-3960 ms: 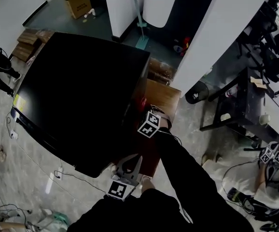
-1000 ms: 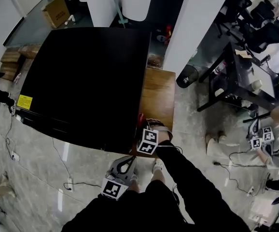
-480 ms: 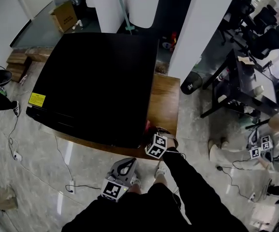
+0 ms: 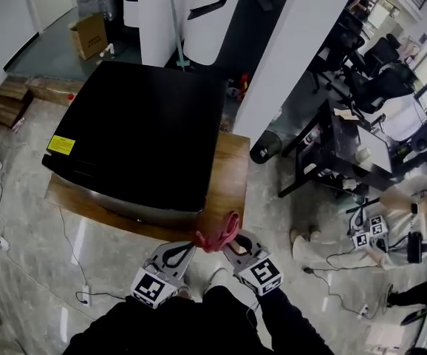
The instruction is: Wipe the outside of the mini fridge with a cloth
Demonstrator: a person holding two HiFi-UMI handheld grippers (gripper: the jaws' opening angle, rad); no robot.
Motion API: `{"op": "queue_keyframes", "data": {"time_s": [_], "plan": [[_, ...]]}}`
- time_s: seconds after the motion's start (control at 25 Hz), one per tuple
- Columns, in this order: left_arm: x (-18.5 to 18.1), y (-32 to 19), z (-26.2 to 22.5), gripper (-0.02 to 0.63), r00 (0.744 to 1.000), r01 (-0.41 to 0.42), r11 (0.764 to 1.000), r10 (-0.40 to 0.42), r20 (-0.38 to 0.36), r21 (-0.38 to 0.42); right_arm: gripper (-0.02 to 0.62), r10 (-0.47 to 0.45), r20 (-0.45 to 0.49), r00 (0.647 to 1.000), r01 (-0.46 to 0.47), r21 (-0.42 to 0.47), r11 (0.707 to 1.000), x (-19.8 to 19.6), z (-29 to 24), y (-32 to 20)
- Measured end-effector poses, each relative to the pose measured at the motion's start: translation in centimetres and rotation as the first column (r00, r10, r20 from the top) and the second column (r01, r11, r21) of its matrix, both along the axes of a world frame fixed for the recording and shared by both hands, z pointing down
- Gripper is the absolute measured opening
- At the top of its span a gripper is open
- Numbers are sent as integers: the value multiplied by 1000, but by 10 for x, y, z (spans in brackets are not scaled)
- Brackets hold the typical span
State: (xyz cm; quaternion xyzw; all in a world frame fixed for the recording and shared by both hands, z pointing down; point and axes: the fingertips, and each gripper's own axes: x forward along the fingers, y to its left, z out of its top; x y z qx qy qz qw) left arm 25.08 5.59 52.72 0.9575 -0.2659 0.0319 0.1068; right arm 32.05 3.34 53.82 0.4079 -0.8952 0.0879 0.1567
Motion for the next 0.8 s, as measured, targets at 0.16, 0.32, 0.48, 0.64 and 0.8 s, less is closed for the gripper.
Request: {"op": "queue_keyframes", "data": {"time_s": [0.16, 0.32, 0.48, 0.64, 0.8], "plan": [[-1, 16, -31, 6, 1000, -12, 1000, 12, -26, -1, 74, 34, 89, 995, -41, 77, 996, 8, -50, 36], [-3, 39, -49, 6, 1000, -9, 1000, 9, -26, 21, 74, 25, 104, 994, -38, 125, 991, 8, -75, 70], [-7, 68, -66, 6, 1000, 9, 998, -8, -25, 65, 74, -13, 103, 995, -3, 152, 988, -3, -84, 106], [-10, 97, -85, 6, 999, 34, 995, -34, -2, 91, 74, -21, 137, 990, -1, 159, 987, -11, -92, 132], [-27, 105, -96, 6, 996, 86, 993, -86, 2, 79, 74, -37, 154, 987, 11, 167, 986, -26, -98, 145]]}}
